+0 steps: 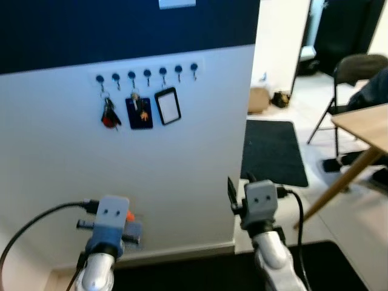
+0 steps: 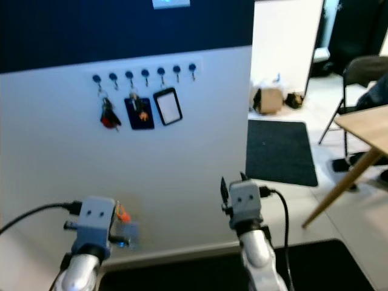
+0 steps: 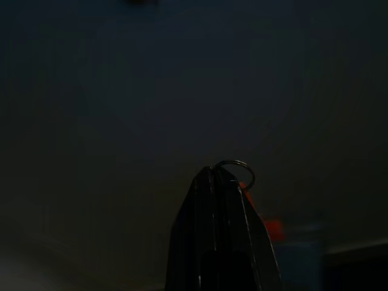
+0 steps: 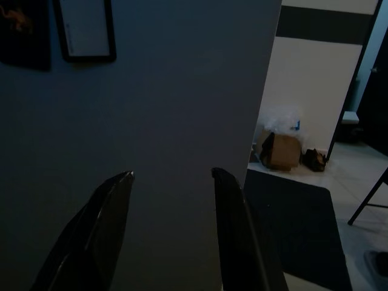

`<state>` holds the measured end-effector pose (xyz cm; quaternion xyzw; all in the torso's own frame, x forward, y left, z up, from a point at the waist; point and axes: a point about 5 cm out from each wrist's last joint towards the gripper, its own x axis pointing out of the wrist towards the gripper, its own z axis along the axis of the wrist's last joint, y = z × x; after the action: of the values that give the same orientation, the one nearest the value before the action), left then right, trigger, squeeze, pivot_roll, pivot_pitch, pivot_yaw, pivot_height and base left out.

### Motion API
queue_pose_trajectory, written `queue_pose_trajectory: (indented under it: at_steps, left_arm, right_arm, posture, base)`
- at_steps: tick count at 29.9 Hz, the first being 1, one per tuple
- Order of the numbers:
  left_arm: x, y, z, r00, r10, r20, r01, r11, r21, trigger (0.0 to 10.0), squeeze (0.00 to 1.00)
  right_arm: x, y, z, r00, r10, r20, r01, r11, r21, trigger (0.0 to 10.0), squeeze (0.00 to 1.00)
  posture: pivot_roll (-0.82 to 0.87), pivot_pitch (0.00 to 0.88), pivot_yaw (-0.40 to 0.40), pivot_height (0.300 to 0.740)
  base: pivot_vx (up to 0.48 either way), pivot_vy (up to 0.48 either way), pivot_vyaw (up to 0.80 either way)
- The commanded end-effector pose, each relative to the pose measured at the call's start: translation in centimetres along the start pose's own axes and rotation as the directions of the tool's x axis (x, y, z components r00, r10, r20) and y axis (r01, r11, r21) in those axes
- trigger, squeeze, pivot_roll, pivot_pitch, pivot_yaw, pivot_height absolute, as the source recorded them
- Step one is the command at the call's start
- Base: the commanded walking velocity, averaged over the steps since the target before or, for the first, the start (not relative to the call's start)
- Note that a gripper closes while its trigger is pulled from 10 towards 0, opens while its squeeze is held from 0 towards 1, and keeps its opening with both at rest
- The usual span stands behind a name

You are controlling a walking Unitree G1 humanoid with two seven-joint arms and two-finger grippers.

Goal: Hang keys on a hook

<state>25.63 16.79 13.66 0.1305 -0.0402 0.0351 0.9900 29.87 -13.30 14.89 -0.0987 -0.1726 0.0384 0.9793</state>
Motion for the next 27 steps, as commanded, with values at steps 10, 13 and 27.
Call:
queue_pose_trajectory:
  at_steps: [10,13,27]
  left_arm:
    - [-0.3,0.5,-0.9,0.999,0.009,-0.036,-0.008,1.000,0.025,10.0,0.00]
    - [-0.3,0.5,-0.9,0.999,0.007,-0.035,-0.006,1.000,0.026,10.0,0.00]
    - [1.4,-0.2,0.4,0.998,-0.064,0.004,0.064,0.998,0.012,10.0,0.00]
  right_arm:
    - [-0.1,0.9,0.0,1.000,0.021,0.000,-0.021,0.999,0.024,10.0,0.00]
    - [-0.2,0.9,0.0,1.000,0.020,0.000,-0.020,1.000,0.023,10.0,0.00]
    - [-0.2,0.7,-0.2,1.000,0.007,-0.009,-0.007,0.999,0.031,10.0,0.00]
  posture:
    - [0.07,0.084,0.067,0.740]
    - [0.06,0.083,0.068,0.740]
    - [0.06,0.086,0.060,0.740]
  base:
    - [0.000,0.000,0.80]
    - [0.000,0.000,0.80]
    - [0.000,0.000,0.39]
